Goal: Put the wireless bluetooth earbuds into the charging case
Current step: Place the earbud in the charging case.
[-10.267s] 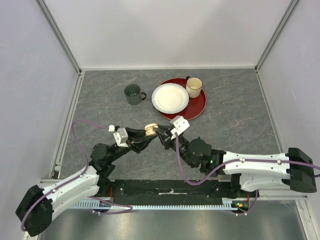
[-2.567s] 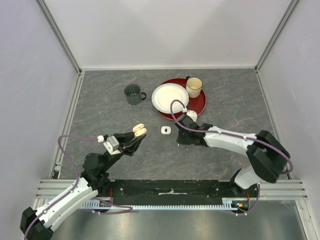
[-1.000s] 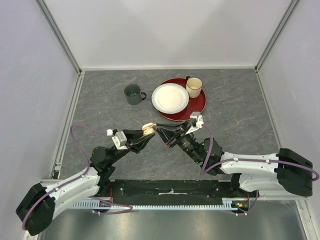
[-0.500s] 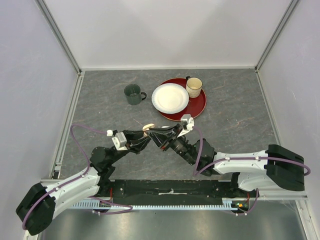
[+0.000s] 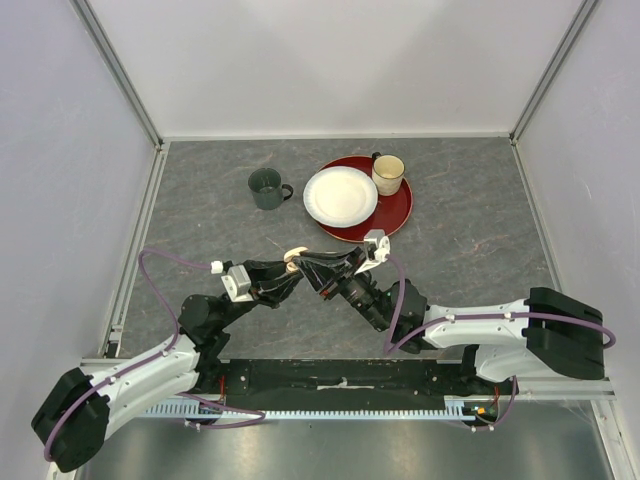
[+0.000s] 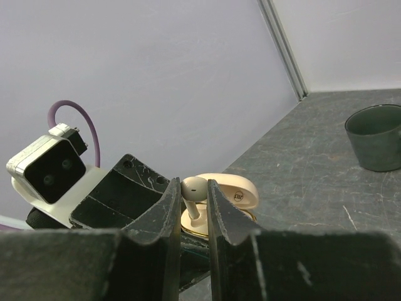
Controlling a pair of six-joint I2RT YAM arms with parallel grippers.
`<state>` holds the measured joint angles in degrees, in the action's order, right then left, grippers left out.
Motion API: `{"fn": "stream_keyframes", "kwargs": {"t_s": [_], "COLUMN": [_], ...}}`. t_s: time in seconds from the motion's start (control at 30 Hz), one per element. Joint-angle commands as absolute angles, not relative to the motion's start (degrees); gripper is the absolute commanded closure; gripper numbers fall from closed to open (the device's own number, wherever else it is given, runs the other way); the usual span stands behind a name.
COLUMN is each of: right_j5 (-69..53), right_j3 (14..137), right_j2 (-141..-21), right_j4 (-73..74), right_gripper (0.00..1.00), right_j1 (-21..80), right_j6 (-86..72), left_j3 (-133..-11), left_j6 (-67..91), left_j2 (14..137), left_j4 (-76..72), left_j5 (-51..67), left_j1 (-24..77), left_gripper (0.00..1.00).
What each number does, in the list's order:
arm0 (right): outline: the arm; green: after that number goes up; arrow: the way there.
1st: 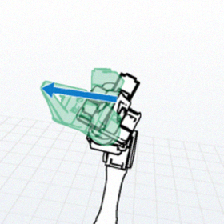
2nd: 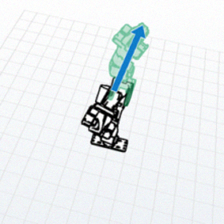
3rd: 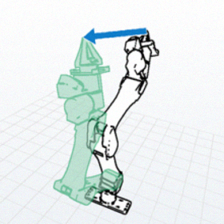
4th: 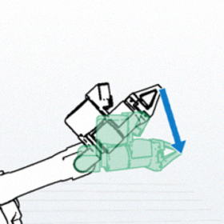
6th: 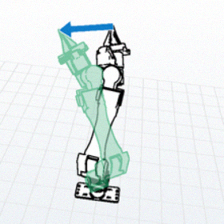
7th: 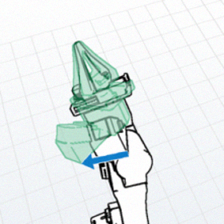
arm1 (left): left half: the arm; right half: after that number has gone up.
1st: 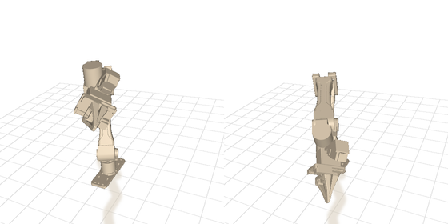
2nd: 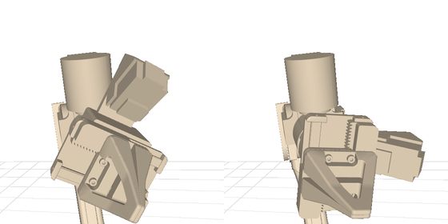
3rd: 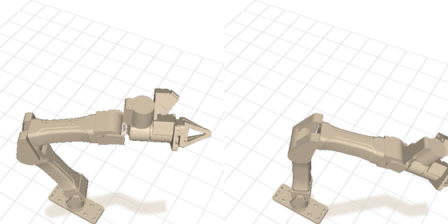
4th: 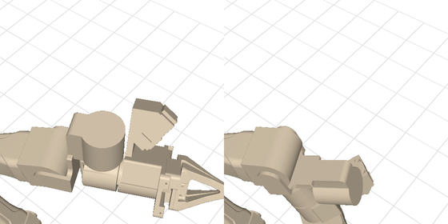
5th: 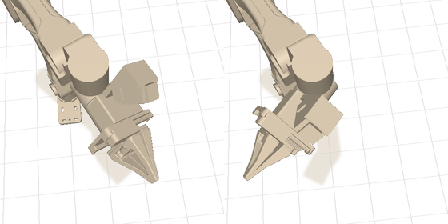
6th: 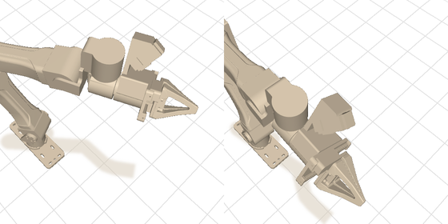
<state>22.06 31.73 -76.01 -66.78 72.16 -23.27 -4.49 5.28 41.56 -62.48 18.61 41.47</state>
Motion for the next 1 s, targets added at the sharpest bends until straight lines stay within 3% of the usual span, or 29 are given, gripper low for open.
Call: {"fn": "stream_keyframes", "kwargs": {"t_s": [0.0, 0.97], "right_j5": [23.2, 27.6], "right_j3": [32.3, 32.3], "right_j2": [-77.1, -79.8], "right_j4": [-70.9, -69.0], "right_gripper": [1.00, 1.00], "right_j1": [72.4, 74.7], "right_j6": [-23.0, -21.6], "left_j3": [-6.5, -7.5], "left_j6": [4.8, 5.9], "left_j2": [41.0, 40.5], "left_j4": [-66.1, -66.7], "left_j5": [19.9, 19.8], "left_j1": [41.3, 41.4], "left_gripper": [0.98, 0.98]}}
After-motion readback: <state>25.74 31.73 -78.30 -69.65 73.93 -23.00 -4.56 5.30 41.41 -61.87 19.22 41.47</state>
